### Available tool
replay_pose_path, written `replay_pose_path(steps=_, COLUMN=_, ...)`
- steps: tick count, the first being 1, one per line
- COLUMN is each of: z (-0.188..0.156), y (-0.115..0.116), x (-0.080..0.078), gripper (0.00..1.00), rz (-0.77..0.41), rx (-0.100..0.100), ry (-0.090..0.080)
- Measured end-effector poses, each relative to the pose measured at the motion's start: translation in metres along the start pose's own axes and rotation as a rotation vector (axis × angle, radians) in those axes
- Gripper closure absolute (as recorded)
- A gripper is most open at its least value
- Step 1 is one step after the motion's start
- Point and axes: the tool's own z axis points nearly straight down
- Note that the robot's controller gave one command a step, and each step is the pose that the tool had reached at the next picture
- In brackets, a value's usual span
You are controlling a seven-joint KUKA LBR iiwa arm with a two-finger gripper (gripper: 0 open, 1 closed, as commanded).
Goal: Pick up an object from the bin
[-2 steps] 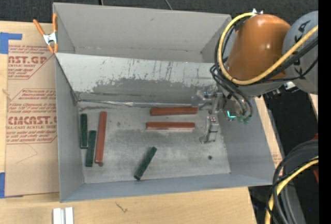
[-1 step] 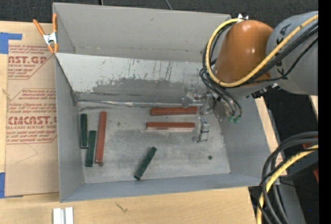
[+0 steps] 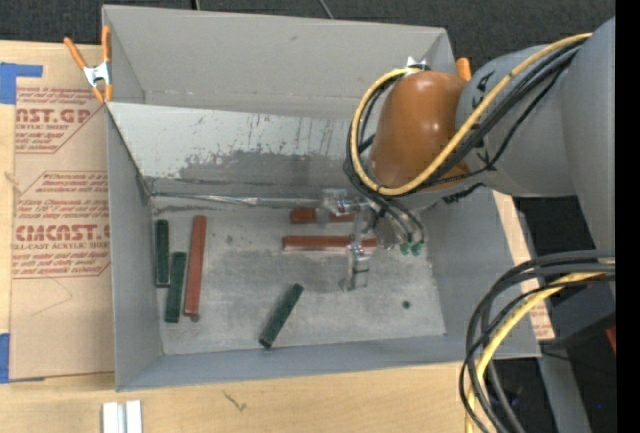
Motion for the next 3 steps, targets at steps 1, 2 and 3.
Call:
replay_pose_path(steps=1, z=0.037, y=-0.006, x=-0.010, gripper=1.00, rz=-0.158, rx=-0.002, ry=0.003)
replay_pose_path(steps=2, z=0.037, y=-0.006, x=-0.010, gripper=1.00, rz=-0.158, rx=-0.002, ry=0.003)
replay_pose_path(steps=3, z=-0.119, y=0.011, x=0.029, gripper=1.00, rz=-0.237, rx=-0.002, ry=0.002)
